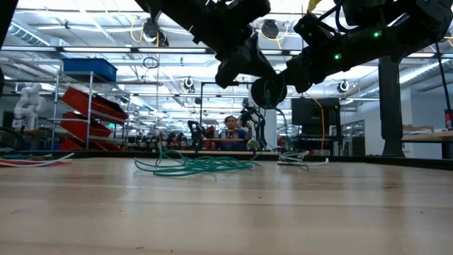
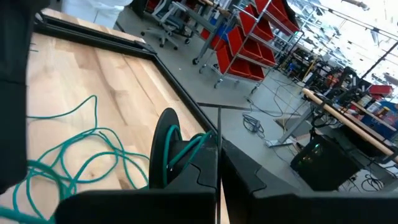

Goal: Coil cords
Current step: Coil the green wire onto the spool

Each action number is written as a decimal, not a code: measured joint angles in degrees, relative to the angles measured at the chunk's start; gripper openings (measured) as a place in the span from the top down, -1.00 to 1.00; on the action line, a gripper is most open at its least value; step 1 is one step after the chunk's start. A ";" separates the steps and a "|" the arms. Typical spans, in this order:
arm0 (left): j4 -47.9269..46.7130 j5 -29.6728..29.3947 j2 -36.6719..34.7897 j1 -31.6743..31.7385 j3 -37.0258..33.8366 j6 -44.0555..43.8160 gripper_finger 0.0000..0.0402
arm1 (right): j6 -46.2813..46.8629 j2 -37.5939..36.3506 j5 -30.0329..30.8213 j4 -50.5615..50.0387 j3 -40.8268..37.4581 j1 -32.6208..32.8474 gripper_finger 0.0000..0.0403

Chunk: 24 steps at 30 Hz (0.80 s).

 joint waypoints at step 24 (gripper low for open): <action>-2.10 0.17 -1.01 1.62 0.06 -0.17 1.00 | 4.74 0.00 -9.92 -0.52 0.00 0.37 1.00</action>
